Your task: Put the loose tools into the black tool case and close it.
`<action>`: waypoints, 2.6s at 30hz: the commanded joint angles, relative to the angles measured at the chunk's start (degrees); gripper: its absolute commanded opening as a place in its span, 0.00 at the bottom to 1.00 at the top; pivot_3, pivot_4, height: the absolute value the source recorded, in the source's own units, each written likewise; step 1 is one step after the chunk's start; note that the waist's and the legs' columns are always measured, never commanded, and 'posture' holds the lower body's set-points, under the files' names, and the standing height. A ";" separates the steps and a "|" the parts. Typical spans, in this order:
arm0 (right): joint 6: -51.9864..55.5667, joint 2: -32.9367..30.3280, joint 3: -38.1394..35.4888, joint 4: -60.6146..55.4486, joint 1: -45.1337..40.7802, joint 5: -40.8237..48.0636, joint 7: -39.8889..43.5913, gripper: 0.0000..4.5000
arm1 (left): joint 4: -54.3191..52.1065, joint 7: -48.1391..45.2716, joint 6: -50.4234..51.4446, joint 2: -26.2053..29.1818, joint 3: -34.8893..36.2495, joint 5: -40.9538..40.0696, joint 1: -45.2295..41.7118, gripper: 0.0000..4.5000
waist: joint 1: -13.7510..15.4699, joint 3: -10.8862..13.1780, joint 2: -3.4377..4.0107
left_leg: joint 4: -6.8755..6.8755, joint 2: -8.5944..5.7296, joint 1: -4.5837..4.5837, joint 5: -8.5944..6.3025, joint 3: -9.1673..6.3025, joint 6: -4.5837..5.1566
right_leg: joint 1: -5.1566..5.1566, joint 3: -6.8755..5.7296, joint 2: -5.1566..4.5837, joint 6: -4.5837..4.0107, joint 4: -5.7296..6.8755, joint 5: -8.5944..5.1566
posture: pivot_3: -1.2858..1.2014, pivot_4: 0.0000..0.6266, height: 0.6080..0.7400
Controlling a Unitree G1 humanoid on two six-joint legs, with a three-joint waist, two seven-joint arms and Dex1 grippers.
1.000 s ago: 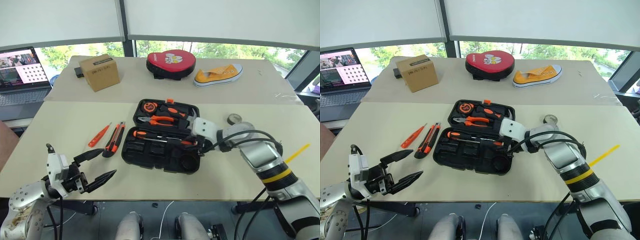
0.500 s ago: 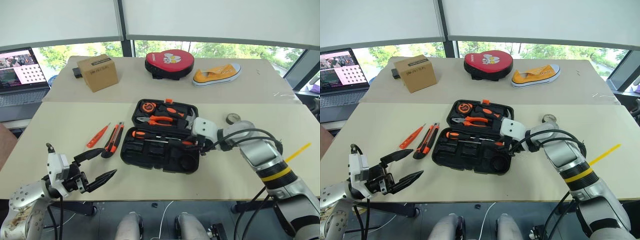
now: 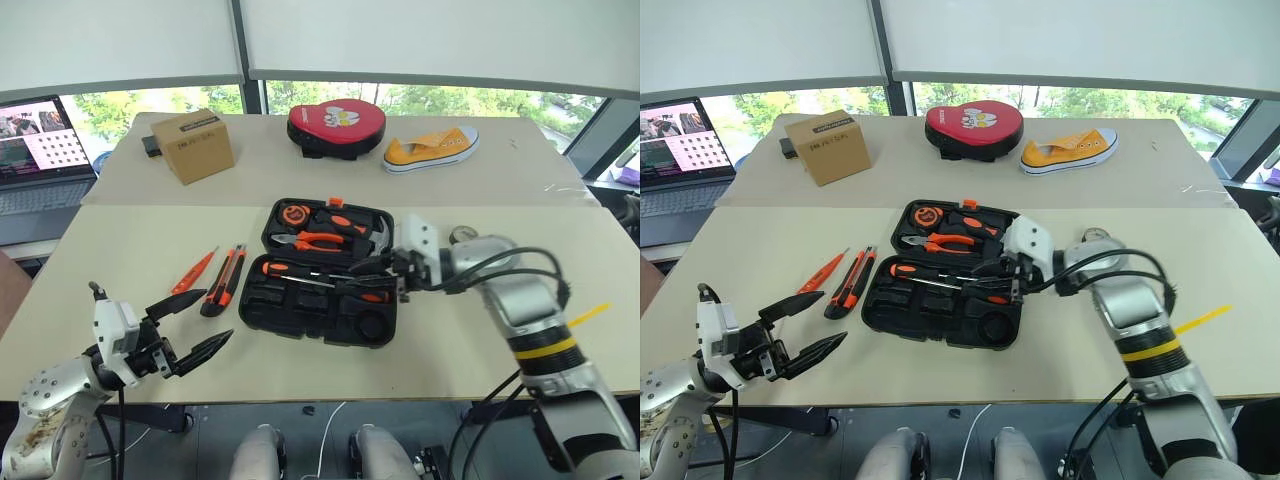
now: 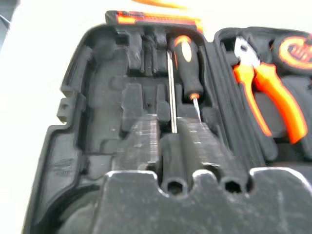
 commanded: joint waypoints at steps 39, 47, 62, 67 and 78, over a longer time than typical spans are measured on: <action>-15.42 -0.21 -24.03 -12.80 20.37 16.30 2.99 0.64 | 5.17 15.23 8.31 -0.76 22.66 -3.55 16.49 1.00 | 0.12 -0.05 -0.31 | -0.19 0.07 0.30 -0.06 -0.08 -0.07 | 0.24 -0.10 -0.04 -0.12 -0.12 -0.06 | 0.52 0.24 1.00; -22.20 -1.90 -32.86 -10.78 35.24 21.92 7.17 0.98 | 8.81 15.19 16.03 3.81 22.91 -4.72 14.76 1.00 | 0.48 -0.04 -0.48 | -0.32 0.04 0.57 -0.03 -0.03 -0.14 | 0.29 -0.09 -0.08 -0.21 -0.12 -0.12 | 0.52 0.24 1.00; -19.03 0.36 -28.55 -23.26 35.39 23.64 -2.72 0.98 | 19.74 19.84 35.67 17.75 -7.12 7.53 -27.75 1.00 | 0.17 0.04 -0.45 | -0.52 -0.04 0.59 0.10 -0.02 -0.33 | 0.26 0.02 0.04 -0.21 -0.01 -0.08 | 0.52 0.24 1.00; -19.46 0.33 -27.83 -23.71 35.79 23.46 -3.84 0.98 | 28.04 17.44 35.01 15.34 -15.79 13.47 -36.89 1.00 | 0.07 0.07 -0.49 | -0.68 -0.08 0.45 0.09 0.00 -0.34 | 0.14 0.05 0.09 -0.15 -0.06 -0.14 | 0.52 0.24 1.00; -21.28 0.46 -27.77 -23.11 37.68 23.03 -4.05 1.00 | 35.20 13.69 30.77 11.07 -18.00 17.64 -40.80 0.45 | 1.04 0.07 -0.49 | -0.60 -0.12 0.51 0.10 0.00 -0.34 | 0.26 0.03 0.05 -0.11 -0.01 -0.18 | 0.52 0.24 1.00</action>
